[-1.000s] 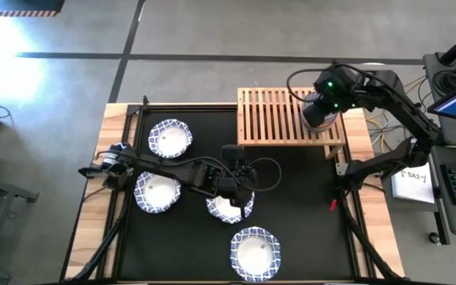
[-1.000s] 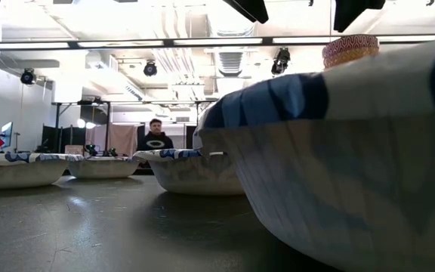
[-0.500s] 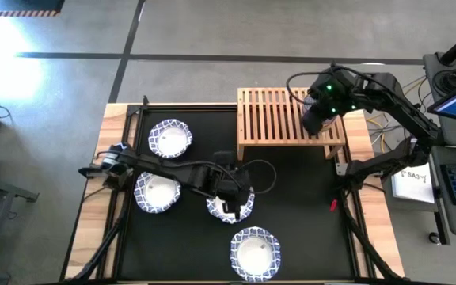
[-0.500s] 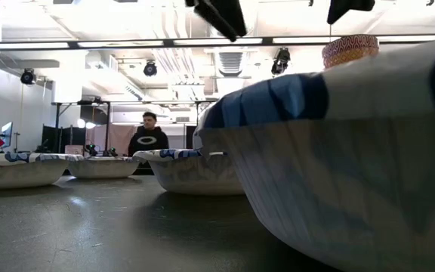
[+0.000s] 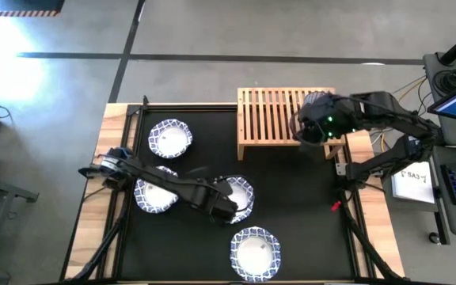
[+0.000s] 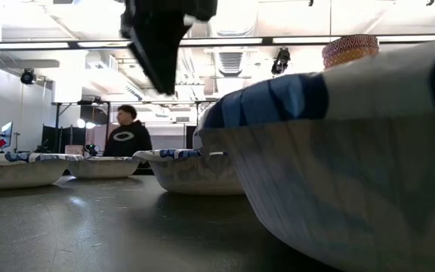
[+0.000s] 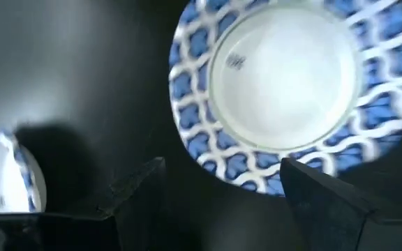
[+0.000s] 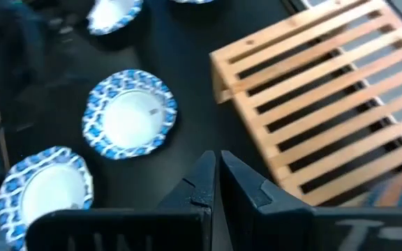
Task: Place and stack bowls onto a shelf
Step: Put the white bowl on the shelf
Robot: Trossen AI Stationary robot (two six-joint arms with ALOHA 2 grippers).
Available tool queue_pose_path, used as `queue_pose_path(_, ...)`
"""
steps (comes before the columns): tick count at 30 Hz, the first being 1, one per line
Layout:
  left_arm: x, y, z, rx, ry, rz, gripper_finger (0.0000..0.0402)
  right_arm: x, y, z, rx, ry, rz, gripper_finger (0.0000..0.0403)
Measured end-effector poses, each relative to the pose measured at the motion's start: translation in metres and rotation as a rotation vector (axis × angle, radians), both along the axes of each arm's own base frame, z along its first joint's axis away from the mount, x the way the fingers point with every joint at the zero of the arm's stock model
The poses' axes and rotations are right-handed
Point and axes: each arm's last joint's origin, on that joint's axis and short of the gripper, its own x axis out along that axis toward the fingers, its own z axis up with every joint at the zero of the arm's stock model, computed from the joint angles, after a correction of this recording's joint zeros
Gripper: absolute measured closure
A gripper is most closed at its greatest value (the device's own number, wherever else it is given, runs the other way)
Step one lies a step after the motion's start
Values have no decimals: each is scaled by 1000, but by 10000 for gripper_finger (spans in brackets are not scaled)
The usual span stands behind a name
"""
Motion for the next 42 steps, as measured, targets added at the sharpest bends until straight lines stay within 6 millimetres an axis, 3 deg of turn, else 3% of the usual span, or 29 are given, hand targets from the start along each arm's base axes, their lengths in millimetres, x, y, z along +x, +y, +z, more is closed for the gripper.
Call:
queue_pose_path(6, -10, 10, -34, 22, 50, 146, 135, 1, 22, 0, -5, -5, 43, 379)
queue_pose_path(11, -7, 14, -52, -7, -9, 199, 135, 2, 35, -3, 2, 5, 91, 348)
queue_pose_path(22, -2, 3, -49, -126, -71, 246, 135, 7, 41, -27, -23, 110, 105, 300)
queue_pose_path(32, -8, -51, -50, -123, -79, -274, 135, 12, 42, -45, -40, 184, 123, 299)
queue_pose_path(38, -2, -44, -53, -42, -103, -349, 135, 13, 42, -47, -32, 188, 111, 300)
queue_pose_path(42, 3, -39, -59, -88, -134, -366, 135, 12, 42, -47, -30, 189, 108, 302)
